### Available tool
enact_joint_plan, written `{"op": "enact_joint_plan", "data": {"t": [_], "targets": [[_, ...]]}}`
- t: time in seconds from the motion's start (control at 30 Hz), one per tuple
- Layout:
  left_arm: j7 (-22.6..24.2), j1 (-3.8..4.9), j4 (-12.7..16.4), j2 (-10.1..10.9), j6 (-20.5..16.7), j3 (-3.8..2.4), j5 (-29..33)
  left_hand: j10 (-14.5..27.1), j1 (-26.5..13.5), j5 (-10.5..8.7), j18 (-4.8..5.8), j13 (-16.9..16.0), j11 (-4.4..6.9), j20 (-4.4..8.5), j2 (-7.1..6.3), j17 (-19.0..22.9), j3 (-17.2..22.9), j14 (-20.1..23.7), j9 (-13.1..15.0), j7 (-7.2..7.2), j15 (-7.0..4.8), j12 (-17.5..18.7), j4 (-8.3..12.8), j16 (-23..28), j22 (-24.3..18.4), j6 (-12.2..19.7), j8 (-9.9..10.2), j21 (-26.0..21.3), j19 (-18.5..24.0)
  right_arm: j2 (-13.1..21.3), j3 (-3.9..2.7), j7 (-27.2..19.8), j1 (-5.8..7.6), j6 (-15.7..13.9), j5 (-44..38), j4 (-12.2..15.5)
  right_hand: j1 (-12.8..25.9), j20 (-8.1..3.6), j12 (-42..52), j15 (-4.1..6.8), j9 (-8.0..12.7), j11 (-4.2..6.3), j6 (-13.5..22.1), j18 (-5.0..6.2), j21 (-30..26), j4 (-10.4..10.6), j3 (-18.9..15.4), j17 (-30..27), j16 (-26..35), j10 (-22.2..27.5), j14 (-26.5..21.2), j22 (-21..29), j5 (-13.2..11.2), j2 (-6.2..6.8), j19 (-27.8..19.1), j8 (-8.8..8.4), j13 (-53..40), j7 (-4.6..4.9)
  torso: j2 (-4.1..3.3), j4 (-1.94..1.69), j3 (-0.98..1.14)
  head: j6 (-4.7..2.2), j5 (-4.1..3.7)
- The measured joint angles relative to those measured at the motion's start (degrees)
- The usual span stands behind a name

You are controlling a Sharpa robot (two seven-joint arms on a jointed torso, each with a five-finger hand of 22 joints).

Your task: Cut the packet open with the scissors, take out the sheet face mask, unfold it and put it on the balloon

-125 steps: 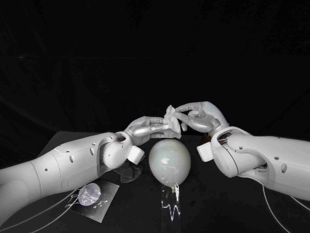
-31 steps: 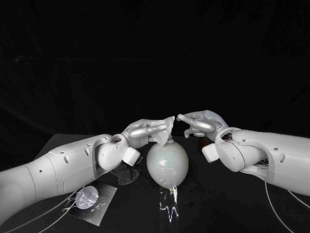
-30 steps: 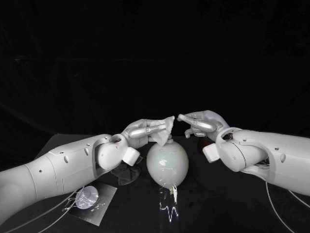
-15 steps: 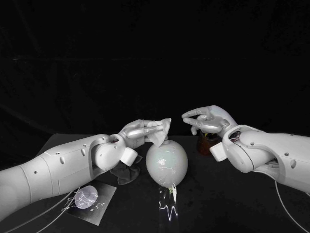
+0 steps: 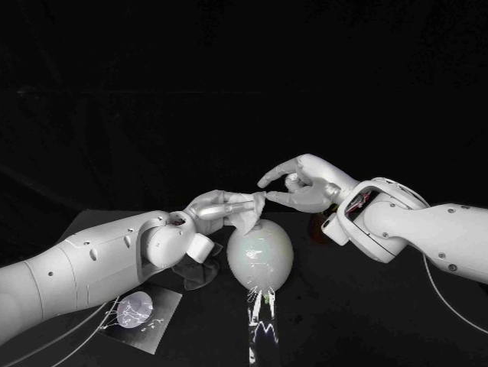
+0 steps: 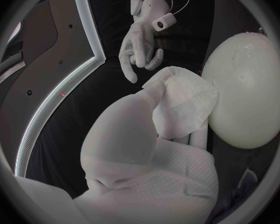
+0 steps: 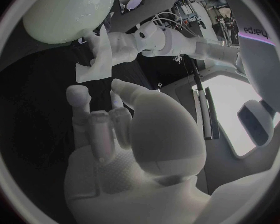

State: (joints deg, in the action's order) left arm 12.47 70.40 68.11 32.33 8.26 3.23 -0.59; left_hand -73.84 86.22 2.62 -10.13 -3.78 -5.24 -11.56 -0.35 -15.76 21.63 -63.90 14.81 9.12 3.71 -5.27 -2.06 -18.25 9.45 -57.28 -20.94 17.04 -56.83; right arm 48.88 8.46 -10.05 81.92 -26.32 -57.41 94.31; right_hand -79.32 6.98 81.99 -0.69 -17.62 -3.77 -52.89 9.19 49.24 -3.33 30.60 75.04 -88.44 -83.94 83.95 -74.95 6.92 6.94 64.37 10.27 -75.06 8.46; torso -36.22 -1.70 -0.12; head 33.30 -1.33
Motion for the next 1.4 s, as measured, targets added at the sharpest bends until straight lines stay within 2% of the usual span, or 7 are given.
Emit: {"op": "enact_joint_plan", "data": {"t": [0.1,0.2,0.47,0.9,1.0,1.2,1.4], "targets": [[-0.3,0.02,0.2,0.1,-0.3,-0.01,-0.5,-0.2,-0.1,0.00,0.00,0.0,-0.19,0.00,-0.15,-0.2,0.3,-0.2,0.0,0.00,-0.20,0.0,0.0,-0.4,0.3,0.0,0.0,0.4,0.0,-0.8,-0.02,1.2,0.27,1.4,-4.2,-0.5,0.0,-0.01,0.0,0.10,0.2,0.09,0.1,0.00,0.0,-0.1,0.1,-0.1,0.0,-0.1,0.1,0.0,-0.3,0.00,0.0,-0.32,0.0,-0.08,0.00,-0.03,0.01,0.01,-0.08],[-0.5,0.02,0.4,0.2,-0.6,-0.01,-1.0,-0.4,-0.2,0.00,0.00,0.0,0.02,0.21,-0.21,-0.4,0.4,-0.2,0.0,0.00,-0.20,0.0,0.1,-0.4,0.6,0.0,0.0,0.7,-0.2,-1.2,-0.02,2.2,0.39,2.6,-6.9,-0.9,0.0,-0.22,0.0,0.44,0.3,0.70,0.4,-0.01,0.3,-0.3,0.3,-0.1,0.0,-0.1,0.0,0.0,-0.4,0.00,0.2,-0.59,0.0,-0.39,-0.01,-0.06,-0.02,0.07,-0.10],[-1.1,0.04,0.8,0.6,-1.0,-0.01,-2.1,-0.7,-0.7,0.00,-0.02,0.0,-0.07,0.21,-0.65,-0.7,0.9,-0.5,0.0,-0.18,-0.32,0.0,0.3,-0.7,1.0,-0.2,-0.3,1.4,-0.2,-2.1,-0.01,4.8,0.55,4.9,-11.2,-1.9,0.2,-0.42,0.5,0.91,0.7,0.91,0.7,-0.05,0.6,-0.5,0.5,-0.1,0.0,0.1,0.1,0.0,-0.8,0.22,0.4,-1.42,0.1,-0.70,-0.01,0.00,-0.03,0.32,0.08],[-1.6,0.08,1.6,1.0,-1.0,-0.04,-4.3,-0.9,-0.8,-0.01,-0.04,0.0,0.12,0.43,-0.82,-1.0,1.3,-0.5,0.0,-0.22,-0.31,0.2,0.7,-1.0,1.7,-0.2,-0.3,2.3,0.0,-3.0,0.00,6.7,0.58,5.8,-13.3,-2.2,0.2,-0.84,0.5,1.08,0.9,1.13,1.4,-0.38,0.8,-1.0,1.0,-0.1,-0.2,-0.1,-0.1,0.0,-1.1,0.20,0.4,-1.99,0.1,-1.01,0.00,0.03,0.00,0.46,0.07],[-1.6,0.08,1.7,1.1,-1.0,-0.04,-4.7,-0.9,-0.9,-0.01,-0.04,0.0,0.12,0.43,-0.89,-1.1,1.3,-0.5,0.0,-0.22,-0.31,0.2,0.7,-1.0,1.8,-0.2,-0.3,2.3,0.0,-3.2,0.00,6.7,0.58,5.7,-13.3,-2.2,1.0,-1.03,0.7,1.26,1.0,1.21,1.4,-0.38,1.0,-0.9,1.1,-0.1,-0.2,0.0,0.0,0.0,-1.1,-0.54,0.6,-1.99,0.1,-1.01,0.00,0.03,0.00,0.43,0.05],[-1.7,0.09,1.8,1.1,-1.0,-0.05,-5.4,-1.3,-1.0,-0.12,-0.06,0.0,0.12,0.62,-0.97,-1.2,1.6,-0.7,0.0,-0.22,-0.51,0.2,1.0,-1.0,2.1,-0.2,-0.3,2.6,0.2,-3.4,0.00,6.7,0.59,5.5,-13.0,-2.4,1.0,-1.04,0.9,1.32,1.0,1.22,1.4,-0.39,1.5,-0.7,1.4,-0.1,-0.2,0.0,0.1,0.0,-1.3,-0.54,0.6,-1.99,0.1,-1.01,0.01,0.01,0.03,0.41,-0.01],[-1.7,0.10,1.9,1.1,-0.9,-0.05,-5.9,-1.3,-1.1,-0.16,-0.06,0.0,0.12,0.62,-1.05,-1.3,1.6,-0.8,0.0,-0.22,-0.44,0.2,1.0,-1.0,2.2,-0.2,-0.3,3.1,0.2,-3.5,0.00,6.8,0.60,6.2,-12.9,-2.5,1.2,-1.04,1.1,1.32,0.5,1.14,-1.9,-0.41,1.8,-1.0,1.7,-0.1,-0.1,-0.1,0.1,0.0,-1.3,-0.78,0.6,-0.94,0.1,-0.81,0.02,0.01,0.01,0.39,-0.02]]}}
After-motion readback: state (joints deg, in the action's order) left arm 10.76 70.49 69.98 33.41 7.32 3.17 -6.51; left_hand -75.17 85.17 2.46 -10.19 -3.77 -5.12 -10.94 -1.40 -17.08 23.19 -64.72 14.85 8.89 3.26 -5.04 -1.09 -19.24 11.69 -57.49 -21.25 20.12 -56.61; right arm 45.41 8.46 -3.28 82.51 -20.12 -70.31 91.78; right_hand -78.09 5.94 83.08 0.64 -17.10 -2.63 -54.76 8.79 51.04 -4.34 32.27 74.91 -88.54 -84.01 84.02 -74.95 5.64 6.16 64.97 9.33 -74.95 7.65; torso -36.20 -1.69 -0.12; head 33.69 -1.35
